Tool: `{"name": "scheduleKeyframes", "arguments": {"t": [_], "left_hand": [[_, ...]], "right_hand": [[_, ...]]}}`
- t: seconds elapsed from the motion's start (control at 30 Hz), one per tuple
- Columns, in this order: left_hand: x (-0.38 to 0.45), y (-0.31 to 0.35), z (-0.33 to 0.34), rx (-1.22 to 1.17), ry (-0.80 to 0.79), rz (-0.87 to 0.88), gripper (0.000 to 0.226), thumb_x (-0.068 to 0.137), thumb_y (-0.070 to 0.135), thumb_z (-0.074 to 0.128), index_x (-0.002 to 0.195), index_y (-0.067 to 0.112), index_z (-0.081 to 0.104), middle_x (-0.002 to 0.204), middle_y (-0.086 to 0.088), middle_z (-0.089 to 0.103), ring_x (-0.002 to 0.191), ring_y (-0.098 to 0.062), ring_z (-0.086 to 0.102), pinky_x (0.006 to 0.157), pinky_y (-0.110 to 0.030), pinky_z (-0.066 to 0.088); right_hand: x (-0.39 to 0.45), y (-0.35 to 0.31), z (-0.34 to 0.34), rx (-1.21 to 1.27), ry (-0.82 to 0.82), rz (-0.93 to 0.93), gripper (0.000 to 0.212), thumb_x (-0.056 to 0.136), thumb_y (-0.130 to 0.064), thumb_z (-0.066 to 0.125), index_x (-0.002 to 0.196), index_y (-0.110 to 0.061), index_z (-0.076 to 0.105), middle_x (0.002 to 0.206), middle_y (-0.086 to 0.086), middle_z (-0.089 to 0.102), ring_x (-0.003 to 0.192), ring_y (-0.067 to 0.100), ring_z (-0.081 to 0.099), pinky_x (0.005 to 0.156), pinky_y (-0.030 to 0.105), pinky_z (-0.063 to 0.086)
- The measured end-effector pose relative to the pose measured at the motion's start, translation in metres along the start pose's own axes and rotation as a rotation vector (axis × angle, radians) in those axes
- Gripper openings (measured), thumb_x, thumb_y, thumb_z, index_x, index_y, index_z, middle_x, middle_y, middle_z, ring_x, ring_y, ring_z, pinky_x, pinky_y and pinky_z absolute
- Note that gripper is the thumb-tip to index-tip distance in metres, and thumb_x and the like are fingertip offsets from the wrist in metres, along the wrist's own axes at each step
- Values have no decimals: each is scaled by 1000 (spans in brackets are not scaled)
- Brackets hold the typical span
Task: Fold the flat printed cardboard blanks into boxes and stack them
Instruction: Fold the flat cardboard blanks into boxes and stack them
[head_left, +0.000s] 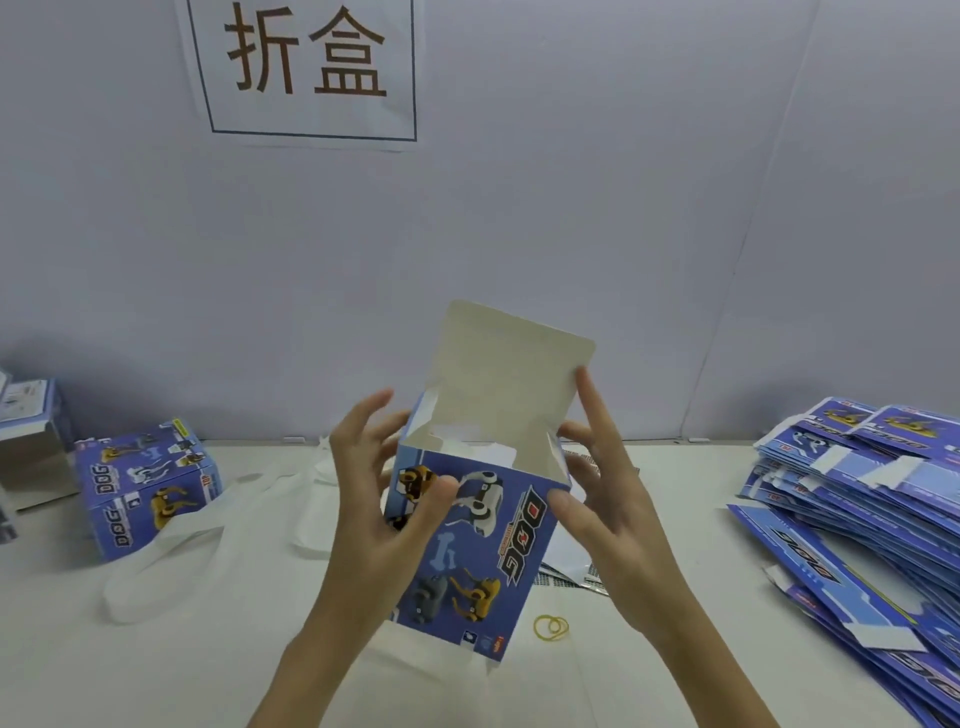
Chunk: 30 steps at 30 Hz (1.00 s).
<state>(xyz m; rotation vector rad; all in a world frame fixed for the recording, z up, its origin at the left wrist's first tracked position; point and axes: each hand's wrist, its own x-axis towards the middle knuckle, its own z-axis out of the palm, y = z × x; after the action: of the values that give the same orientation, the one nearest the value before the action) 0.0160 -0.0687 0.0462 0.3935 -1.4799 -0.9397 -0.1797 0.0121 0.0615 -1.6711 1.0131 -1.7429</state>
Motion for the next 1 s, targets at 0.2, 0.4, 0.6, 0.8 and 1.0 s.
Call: {"name": "scheduleKeyframes", "arguments": {"t": [0.2, 0.4, 0.6, 0.8, 1.0], "left_hand": [[3, 0, -12, 164, -72, 59, 49, 89, 69, 65, 132, 48, 53, 142, 18, 52, 112, -27, 72, 76, -54, 65], [-3, -9, -13, 422, 14, 44, 54, 85, 81, 55, 134, 67, 36, 129, 17, 65, 109, -20, 72, 72, -43, 64], [-21, -19, 16, 754, -56, 102, 135, 61, 93, 69, 164, 26, 15, 163, 13, 29, 148, -16, 35, 111, -49, 43], [-22, -31, 14, 1006, -185, 246, 137, 61, 78, 74, 166, 23, 6, 158, 14, 23, 143, -9, 23, 116, -46, 27], [-19, -32, 0, 962, -325, 288, 139, 58, 68, 83, 166, 29, 5, 156, 18, 25, 142, 0, 22, 119, -38, 26]], "right_hand": [[-4, -1, 1, 35, -12, 47, 90, 86, -27, 77, 154, -62, 28, 138, 0, 57, 122, 25, 64, 83, 38, 63], [-16, 11, 11, -80, -15, 53, 41, 94, -35, 74, 129, -26, 56, 141, -5, 56, 140, 30, 52, 85, 54, 65], [-19, 29, 19, -4, 142, 66, 30, 99, -14, 72, 128, -17, 63, 142, 10, 54, 138, 33, 55, 79, 58, 65], [-26, 31, 9, -196, -38, 142, 62, 88, -76, 64, 114, -20, 57, 153, -15, 48, 146, 15, 46, 94, 27, 59], [-23, 28, 18, -140, 67, 250, 84, 65, -91, 70, 110, -22, 56, 133, -20, 65, 130, 17, 63, 81, 30, 64]]}}
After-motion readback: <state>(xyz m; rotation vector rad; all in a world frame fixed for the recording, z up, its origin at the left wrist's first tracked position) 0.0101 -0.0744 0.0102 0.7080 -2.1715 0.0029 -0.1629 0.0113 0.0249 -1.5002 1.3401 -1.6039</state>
